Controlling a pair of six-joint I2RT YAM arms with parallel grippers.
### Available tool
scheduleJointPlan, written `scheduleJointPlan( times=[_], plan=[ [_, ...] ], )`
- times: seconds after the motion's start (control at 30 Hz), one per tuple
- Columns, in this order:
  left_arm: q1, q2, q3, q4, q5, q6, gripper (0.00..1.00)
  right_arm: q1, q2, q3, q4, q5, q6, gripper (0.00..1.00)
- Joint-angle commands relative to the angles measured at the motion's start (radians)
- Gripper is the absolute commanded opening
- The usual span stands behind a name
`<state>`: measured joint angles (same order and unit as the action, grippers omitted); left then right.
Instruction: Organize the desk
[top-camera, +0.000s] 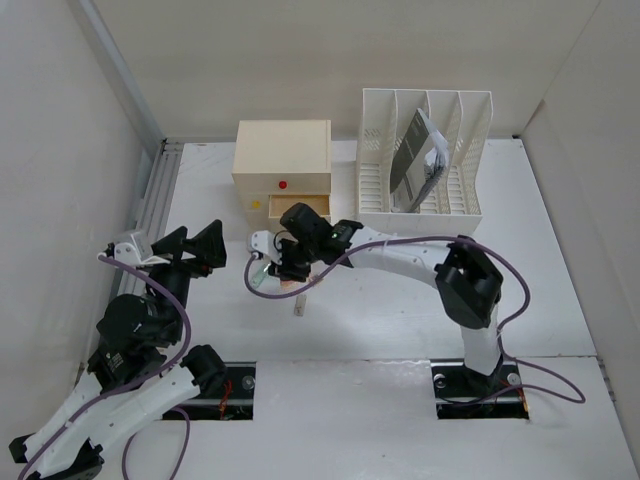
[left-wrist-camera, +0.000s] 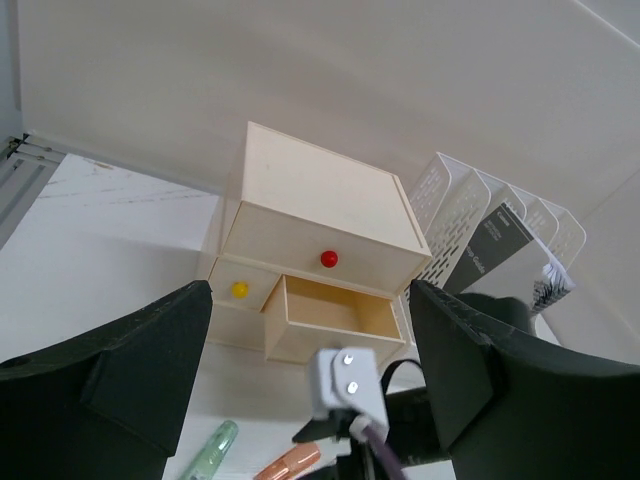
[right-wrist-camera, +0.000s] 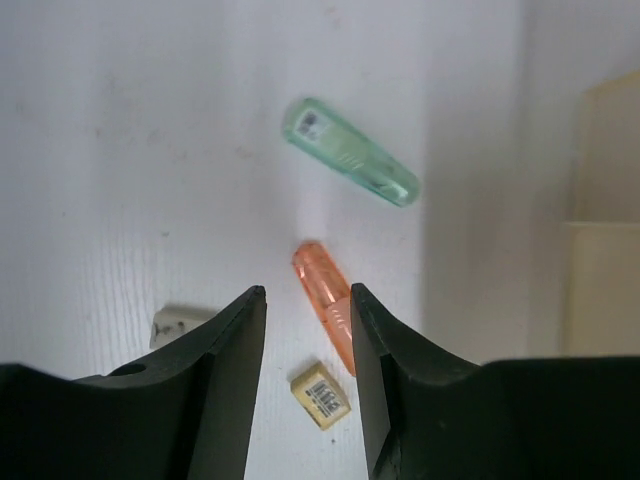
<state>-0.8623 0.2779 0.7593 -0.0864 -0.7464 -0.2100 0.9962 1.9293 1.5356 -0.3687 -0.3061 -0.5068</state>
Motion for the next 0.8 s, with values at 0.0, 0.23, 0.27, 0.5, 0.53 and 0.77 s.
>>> scheduleJointPlan(
  times=[0.0, 0.23, 0.27, 0.5, 0.53, 0.77],
  plan=[
    [-0.003, -0.019, -0.012, 0.045, -0.011, 0.017, 0.78, -0.001, 0.029, 0.064, -0.090, -0.175, -0.233, 0.45],
    [-0.003, -0.038, -0.012, 0.045, -0.021, 0.017, 0.78, -0.001, 0.118, 0.198, -0.203, -0.225, -0.512, 0.46],
    [-0.003, -0.039, -0.012, 0.045, -0.021, 0.017, 0.78, -0.001, 0.131, 0.237, -0.225, -0.225, -0.541, 0.46],
    [-0.003, -0.048, -0.012, 0.054, -0.021, 0.017, 0.78, -0.001, 0.285, 0.424, -0.307, -0.234, -0.601, 0.51],
    [-0.003, -0.048, -0.012, 0.054, -0.021, 0.017, 0.78, -0.001, 0.307, 0.452, -0.326, -0.234, -0.613, 0.51],
    [-0.003, -0.048, -0.021, 0.054, -0.021, 0.017, 0.78, -0.001, 0.416, 0.598, -0.450, -0.246, -0.693, 0.52]
  ],
)
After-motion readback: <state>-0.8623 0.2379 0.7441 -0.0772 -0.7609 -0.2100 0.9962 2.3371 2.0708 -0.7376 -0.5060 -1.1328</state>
